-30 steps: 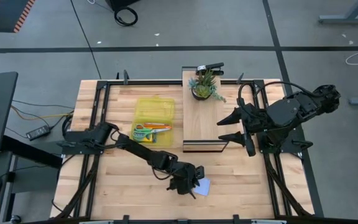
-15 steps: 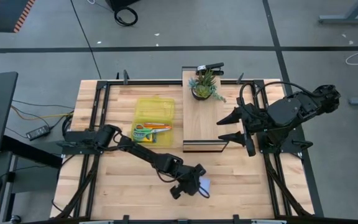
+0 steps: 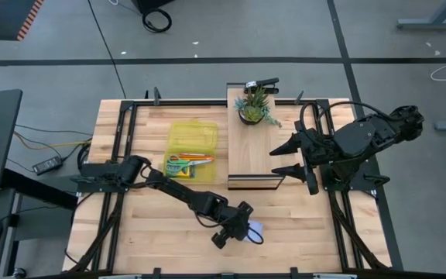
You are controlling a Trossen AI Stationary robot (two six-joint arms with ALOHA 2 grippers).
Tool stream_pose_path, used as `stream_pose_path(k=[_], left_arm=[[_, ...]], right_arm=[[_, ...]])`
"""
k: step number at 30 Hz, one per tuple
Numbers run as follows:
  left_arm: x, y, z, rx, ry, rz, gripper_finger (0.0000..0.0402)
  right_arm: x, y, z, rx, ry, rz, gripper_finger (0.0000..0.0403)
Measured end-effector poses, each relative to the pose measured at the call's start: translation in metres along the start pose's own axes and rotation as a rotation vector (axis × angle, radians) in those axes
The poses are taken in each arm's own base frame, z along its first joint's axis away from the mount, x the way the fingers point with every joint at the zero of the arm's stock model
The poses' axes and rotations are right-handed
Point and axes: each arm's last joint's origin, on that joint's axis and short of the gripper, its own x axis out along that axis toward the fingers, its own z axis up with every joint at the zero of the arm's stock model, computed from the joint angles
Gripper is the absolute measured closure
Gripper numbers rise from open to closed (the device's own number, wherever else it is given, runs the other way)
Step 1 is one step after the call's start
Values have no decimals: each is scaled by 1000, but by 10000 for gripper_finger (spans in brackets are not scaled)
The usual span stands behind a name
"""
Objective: Pack school essentials
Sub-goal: Put the notepad into the supply box
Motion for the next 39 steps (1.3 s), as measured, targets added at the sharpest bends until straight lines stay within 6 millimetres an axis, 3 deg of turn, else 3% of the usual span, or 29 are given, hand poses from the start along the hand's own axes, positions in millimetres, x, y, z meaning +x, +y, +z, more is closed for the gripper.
stream_pose_path(k=[11, 23, 30, 39], left_arm=[[-1, -8, 19, -87, -75, 99, 398], [24, -11, 0, -195, 6, 134, 394], [17, -19, -4, -207, 107, 92, 395], [-11, -49, -4, -235, 296, -52, 393]], right_arm=[[0, 0, 0, -1, 0, -1, 166], [0, 0, 2, -25, -30, -17, 166], [0, 0, 3, -25, -33, -16, 166], [0, 0, 3, -51, -39, -15, 166]])
